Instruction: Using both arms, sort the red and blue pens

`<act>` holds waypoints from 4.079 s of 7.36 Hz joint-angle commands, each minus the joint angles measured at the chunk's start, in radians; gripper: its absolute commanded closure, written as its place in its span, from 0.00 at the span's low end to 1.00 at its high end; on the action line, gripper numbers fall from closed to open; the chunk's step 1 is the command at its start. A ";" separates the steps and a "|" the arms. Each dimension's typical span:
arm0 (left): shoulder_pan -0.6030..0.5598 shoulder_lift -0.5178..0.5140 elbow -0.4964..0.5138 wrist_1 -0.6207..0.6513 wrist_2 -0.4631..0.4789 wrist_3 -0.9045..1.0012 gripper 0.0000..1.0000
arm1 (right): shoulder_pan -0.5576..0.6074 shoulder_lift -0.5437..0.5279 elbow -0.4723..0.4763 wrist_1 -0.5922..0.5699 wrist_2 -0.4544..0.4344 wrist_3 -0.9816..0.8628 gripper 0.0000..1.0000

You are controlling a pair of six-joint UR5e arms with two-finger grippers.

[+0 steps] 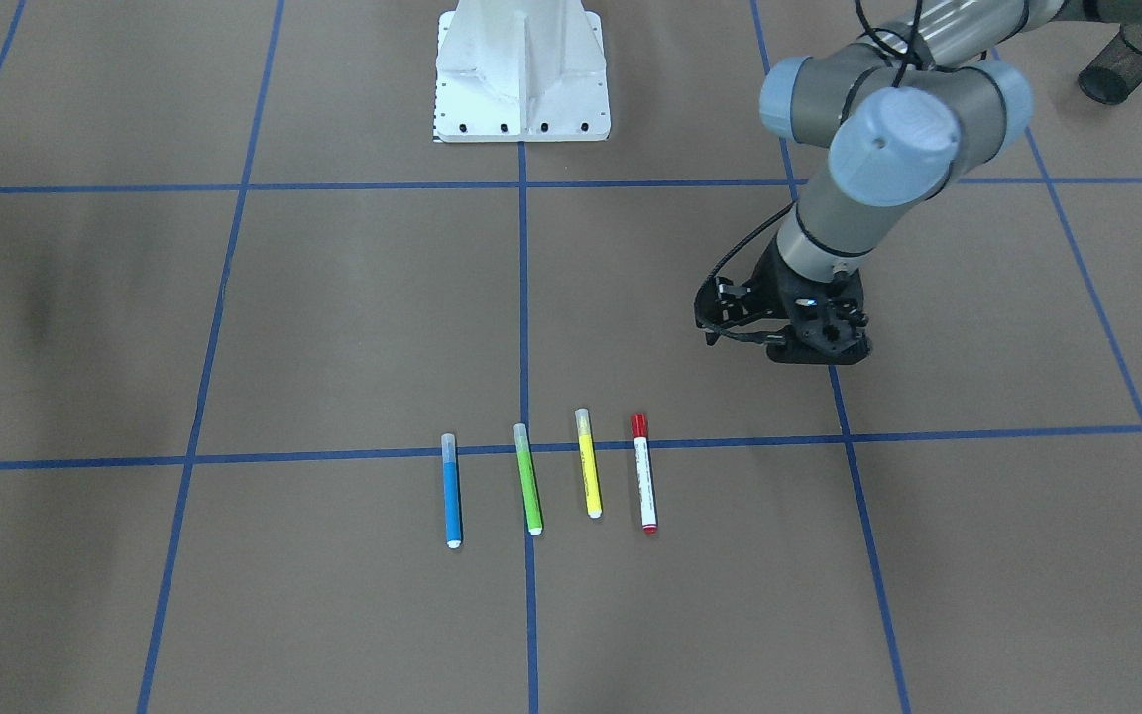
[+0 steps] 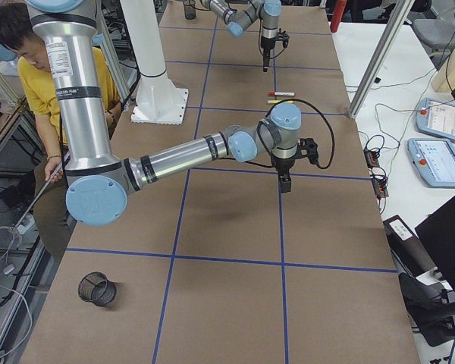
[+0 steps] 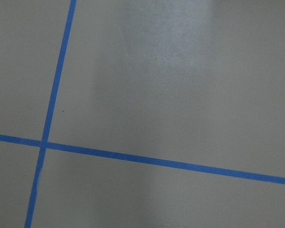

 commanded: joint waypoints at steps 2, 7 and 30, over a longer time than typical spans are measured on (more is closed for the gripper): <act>0.011 -0.186 0.242 0.008 -0.057 0.068 0.01 | 0.000 -0.001 -0.001 0.000 -0.001 0.000 0.00; 0.005 -0.358 0.499 0.063 -0.096 0.215 0.02 | -0.002 -0.003 -0.005 0.000 -0.001 0.000 0.00; 0.023 -0.358 0.625 -0.046 -0.099 0.116 0.64 | -0.009 -0.003 -0.014 0.000 -0.001 0.000 0.00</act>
